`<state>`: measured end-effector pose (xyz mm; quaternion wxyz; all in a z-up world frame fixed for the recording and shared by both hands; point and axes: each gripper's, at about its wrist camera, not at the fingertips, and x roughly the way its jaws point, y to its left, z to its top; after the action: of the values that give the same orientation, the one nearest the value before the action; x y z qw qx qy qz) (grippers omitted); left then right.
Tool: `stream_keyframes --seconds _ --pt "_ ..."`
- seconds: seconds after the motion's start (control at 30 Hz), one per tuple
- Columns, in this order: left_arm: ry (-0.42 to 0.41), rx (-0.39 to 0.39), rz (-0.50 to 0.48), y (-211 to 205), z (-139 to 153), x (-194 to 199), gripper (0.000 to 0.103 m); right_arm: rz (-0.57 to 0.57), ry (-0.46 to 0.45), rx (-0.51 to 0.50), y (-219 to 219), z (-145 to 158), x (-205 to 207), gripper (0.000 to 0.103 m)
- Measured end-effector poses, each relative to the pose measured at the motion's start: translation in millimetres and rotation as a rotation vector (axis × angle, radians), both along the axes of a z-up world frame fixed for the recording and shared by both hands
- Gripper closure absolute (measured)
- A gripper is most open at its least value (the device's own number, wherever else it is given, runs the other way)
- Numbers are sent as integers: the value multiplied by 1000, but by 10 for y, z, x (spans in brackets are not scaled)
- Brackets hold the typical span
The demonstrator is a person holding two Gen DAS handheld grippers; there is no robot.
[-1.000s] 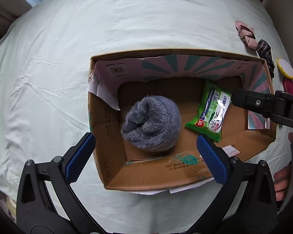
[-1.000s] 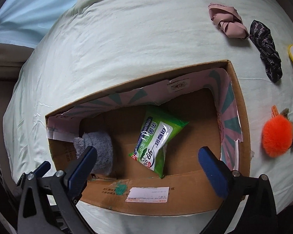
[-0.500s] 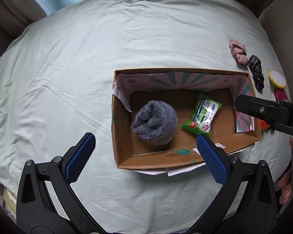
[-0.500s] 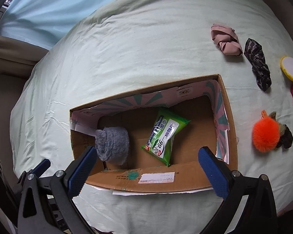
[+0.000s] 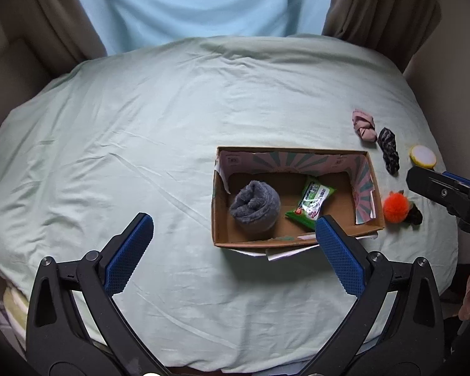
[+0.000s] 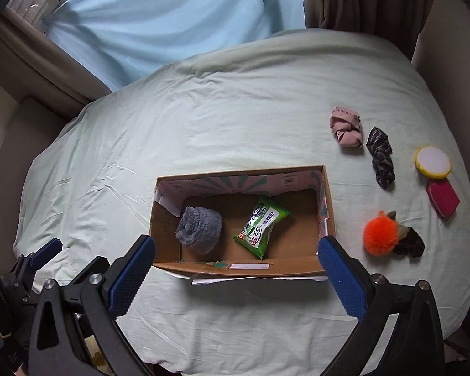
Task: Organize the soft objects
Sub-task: 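Lift both tools out of the box toward the remaining items, then grasp the orange pompom with left tool while right tool grasps the black scrunchie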
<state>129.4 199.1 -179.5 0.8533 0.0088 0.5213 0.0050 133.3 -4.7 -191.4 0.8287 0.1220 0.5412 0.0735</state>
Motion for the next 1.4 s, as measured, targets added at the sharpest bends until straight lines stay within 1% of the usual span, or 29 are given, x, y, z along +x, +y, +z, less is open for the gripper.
stream_keyframes --seconds 0.13,0.2,0.33,0.47,0.53,0.67,0.73,0.83,0.9,1.0,1.03,1.13,1.23,1.33,1.4 --pt "-67 3 18 28 317 -237 0 10 -104 -57 -74 409 -278 0" --pt "-99 11 20 13 461 -360 0 10 -147 -81 -102 581 -402 0" --pt "-153 2 9 -29 709 -583 0 -2 -222 -119 -216 884 -684 0" --pt "-200 19 15 -93 905 -743 0 -36 -296 -131 -352 1101 -957 0" --pt "-226 8 1 -146 970 -800 0 -50 -340 -129 -405 1178 -1083 0" --pt "-262 26 -37 -313 1037 -881 0 -75 -411 -152 -501 1274 -1282 0" --pt "-278 21 -46 -411 1042 -912 0 -93 -428 -162 -576 1290 -1365 0" --pt "-294 5 -74 -618 1030 -953 0 -128 -449 -145 -755 1267 -1473 0" --pt "-306 13 -100 -798 1011 -970 0 -154 -444 -145 -901 1228 -1528 0" --pt "-306 7 -156 -1094 966 -972 0 -190 -436 -164 -1141 1162 -1606 0" --pt "-309 14 -160 -1194 949 -974 0 -201 -430 -172 -1228 1123 -1622 0" --pt "-320 15 -192 -1518 879 -986 0 -203 -413 -185 -1454 1012 -1656 0" --pt "-313 11 -219 -1869 732 -967 0 -188 -400 -208 -1675 843 -1674 0" --pt "-258 -14 -258 -2244 497 -898 0 -155 -359 -222 -1887 609 -1639 0" --pt "-232 -13 -279 -2486 327 -853 0 -131 -343 -223 -2037 443 -1622 0"
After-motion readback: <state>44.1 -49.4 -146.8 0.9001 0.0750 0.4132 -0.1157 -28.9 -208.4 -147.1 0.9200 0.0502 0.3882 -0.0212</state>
